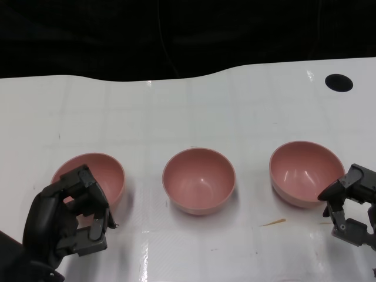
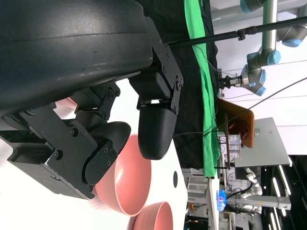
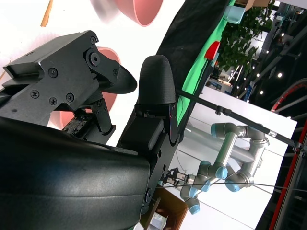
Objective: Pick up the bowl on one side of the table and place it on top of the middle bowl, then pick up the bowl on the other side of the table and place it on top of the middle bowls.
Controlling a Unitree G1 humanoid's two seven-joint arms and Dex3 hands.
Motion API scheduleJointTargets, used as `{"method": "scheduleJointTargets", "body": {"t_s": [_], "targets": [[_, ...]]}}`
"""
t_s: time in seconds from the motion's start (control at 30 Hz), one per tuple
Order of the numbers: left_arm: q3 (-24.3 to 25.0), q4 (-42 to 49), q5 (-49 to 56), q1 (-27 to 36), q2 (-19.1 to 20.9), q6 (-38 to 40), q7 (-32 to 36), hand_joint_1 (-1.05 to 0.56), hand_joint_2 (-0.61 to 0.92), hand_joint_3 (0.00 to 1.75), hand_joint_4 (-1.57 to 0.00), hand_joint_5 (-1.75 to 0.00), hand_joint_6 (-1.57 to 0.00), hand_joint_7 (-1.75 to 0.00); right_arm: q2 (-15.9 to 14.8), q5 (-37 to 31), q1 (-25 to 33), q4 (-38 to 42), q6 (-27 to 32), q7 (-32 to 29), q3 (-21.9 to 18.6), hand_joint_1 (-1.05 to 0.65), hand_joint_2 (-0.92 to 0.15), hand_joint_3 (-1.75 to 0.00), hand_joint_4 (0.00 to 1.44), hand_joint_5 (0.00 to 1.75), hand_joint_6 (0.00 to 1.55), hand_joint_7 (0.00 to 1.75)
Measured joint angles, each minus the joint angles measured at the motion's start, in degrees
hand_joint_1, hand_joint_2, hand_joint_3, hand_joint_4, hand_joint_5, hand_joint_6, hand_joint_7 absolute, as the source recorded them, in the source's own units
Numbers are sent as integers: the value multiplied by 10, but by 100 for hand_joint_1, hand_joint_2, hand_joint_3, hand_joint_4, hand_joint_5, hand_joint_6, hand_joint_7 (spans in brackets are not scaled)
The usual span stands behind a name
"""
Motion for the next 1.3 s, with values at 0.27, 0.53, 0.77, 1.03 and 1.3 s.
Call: {"method": "scheduleJointTargets", "body": {"t_s": [0.27, 0.53, 0.77, 1.03, 1.3], "targets": [[0, 0, 0, 0, 0, 0, 0, 5, 43, 146, -83, -175, -80, -159, 0, 0, 0, 0, 0, 0, 0, -8, -53, -107, 98, 145, 94, 115], [0, -1, 0, 0, 0, 0, 0, 6, 43, 145, -83, -175, -81, -159, 0, 0, 0, 0, 0, 0, 0, -8, -54, -106, 98, 146, 94, 116], [0, -1, -1, 0, 0, 0, 0, 6, 45, 143, -84, -175, -80, -159, 0, 0, 1, -2, 0, 0, 0, -10, -53, -106, 98, 144, 93, 116], [-1, -3, -1, 1, 0, 0, 0, 6, 45, 142, -83, -175, -79, -159, 0, -6, 2, -5, 0, -5, 0, -9, -53, -106, 98, 144, 94, 115], [-3, -3, 3, 1, 0, -2, 0, 3, 44, 145, -83, -175, -79, -161, -23, -39, 2, -13, -27, -18, -2, -28, -58, -73, 106, 104, 115, 47]]}}
